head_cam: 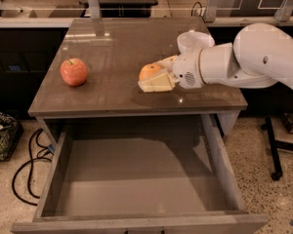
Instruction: Pick orange from top drawer and place on counter
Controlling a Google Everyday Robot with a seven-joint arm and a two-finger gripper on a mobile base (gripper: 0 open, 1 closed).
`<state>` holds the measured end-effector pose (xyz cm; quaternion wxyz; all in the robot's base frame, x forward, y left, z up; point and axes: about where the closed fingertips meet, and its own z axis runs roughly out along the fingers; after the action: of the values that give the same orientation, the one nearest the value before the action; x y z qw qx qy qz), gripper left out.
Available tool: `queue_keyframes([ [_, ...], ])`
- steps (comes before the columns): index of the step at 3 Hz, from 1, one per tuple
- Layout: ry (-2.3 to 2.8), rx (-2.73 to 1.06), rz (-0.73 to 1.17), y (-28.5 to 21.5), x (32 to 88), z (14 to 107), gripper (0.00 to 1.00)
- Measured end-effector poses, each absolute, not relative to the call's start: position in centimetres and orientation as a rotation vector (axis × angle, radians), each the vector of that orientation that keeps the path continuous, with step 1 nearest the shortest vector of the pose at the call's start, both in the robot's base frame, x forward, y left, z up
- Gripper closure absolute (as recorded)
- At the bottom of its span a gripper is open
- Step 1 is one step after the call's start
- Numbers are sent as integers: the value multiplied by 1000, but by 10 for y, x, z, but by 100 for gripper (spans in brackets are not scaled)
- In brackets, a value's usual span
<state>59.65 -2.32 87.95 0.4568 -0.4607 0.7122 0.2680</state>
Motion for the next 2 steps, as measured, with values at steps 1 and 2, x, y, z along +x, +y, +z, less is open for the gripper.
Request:
queue_keyframes([
  [1, 1750, -1123, 676, -26, 611, 866, 100],
  [2, 1743, -1104, 678, -30, 619, 858, 100],
])
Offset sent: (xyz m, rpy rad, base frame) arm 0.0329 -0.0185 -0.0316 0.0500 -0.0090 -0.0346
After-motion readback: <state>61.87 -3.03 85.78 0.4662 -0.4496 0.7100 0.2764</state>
